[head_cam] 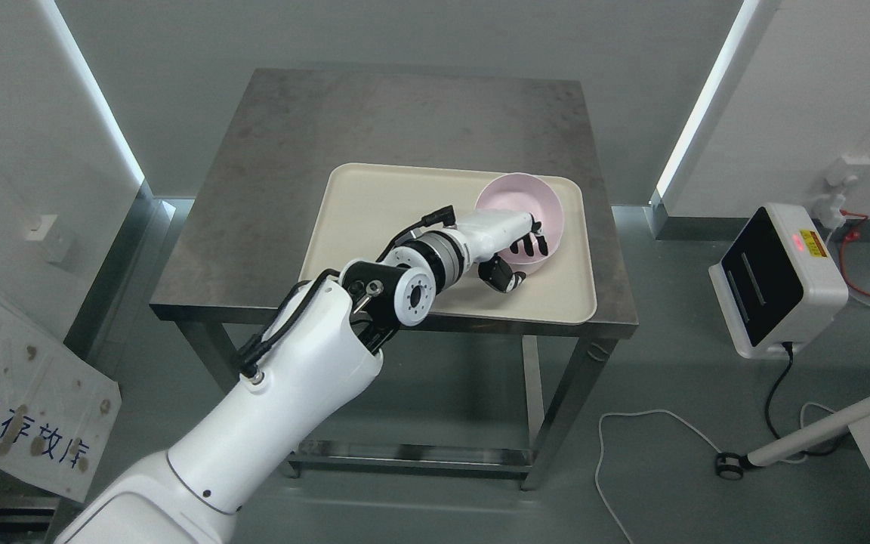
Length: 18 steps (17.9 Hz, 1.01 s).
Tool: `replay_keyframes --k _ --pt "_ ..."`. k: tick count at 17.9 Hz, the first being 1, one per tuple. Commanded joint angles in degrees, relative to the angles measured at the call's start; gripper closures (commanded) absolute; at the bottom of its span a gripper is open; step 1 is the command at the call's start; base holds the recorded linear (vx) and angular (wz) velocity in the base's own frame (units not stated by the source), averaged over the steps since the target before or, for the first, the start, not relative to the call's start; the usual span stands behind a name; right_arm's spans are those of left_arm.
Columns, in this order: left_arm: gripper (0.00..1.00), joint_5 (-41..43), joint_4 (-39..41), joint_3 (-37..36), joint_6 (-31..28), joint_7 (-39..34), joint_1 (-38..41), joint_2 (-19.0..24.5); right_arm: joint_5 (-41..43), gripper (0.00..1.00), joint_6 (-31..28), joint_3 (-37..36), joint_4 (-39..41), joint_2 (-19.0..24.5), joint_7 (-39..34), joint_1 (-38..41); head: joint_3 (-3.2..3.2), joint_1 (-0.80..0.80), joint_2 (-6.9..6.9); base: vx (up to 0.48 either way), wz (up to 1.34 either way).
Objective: Stack pink IKEA bowls on left shelf middle
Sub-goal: 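Move the left hand to the stacked bowls' rim and grip it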
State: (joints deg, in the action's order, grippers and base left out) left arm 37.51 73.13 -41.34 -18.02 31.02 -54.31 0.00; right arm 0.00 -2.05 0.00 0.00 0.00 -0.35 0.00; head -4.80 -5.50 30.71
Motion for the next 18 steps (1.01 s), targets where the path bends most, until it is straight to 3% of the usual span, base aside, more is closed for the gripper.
replay_keyframes --k 1,7,18 --pt "0.7 1.43 -1.06 -0.76 0.18 0.01 0.17 1.0 0.0 0.0 0.03 -0.62 1.93 -1.0 0.0 0.09 0.0 0.0 0.0 0.0 0.0" --pt "0.92 1.43 -1.32 2.31 3.6 0.09 0.35 1.0 0.0 0.0 0.03 -0.62 1.93 -1.0 0.0 0.09 0.0 0.0 0.0 0.0 0.0" --pt "1.0 1.25 5.61 14.7 15.28 0.09 4.12 1.0 0.0 0.0 0.03 -0.62 1.93 -1.0 0.0 0.09 0.0 0.0 0.0 0.0 0.0"
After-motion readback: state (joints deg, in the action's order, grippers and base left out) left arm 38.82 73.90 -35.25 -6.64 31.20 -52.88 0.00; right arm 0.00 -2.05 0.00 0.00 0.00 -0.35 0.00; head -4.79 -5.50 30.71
